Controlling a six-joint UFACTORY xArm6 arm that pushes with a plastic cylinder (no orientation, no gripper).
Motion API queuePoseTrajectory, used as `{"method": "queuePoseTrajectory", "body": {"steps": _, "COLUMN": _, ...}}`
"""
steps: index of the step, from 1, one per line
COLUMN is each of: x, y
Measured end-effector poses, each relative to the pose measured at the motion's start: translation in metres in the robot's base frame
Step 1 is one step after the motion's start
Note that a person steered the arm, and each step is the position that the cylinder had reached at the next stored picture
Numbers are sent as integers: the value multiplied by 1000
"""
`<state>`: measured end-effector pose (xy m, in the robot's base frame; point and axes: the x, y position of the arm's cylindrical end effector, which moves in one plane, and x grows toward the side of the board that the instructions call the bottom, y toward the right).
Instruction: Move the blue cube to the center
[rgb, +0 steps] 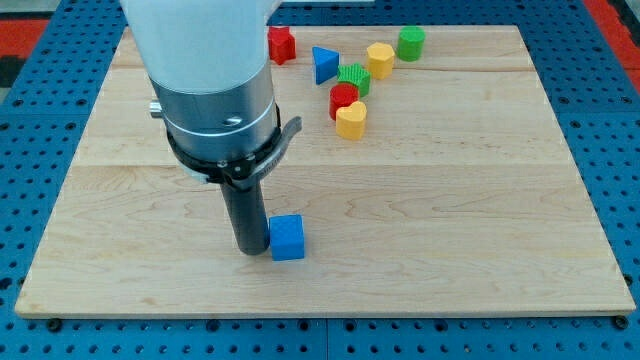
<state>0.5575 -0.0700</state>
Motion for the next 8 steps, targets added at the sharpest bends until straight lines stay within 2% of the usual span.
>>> {"method": "queuePoseTrajectory", "body": {"steps": 1, "x": 25, "y": 17}}
{"method": "queuePoseTrajectory", "body": {"steps": 2, "x": 9, "y": 31}}
{"method": "queuePoseTrajectory", "body": {"steps": 4, "x": -81, "y": 37}}
{"method": "queuePoseTrajectory", "body": {"steps": 5, "x": -82, "y": 48}}
{"method": "queuePoseTrajectory", "body": {"steps": 8, "x": -118, "y": 20}}
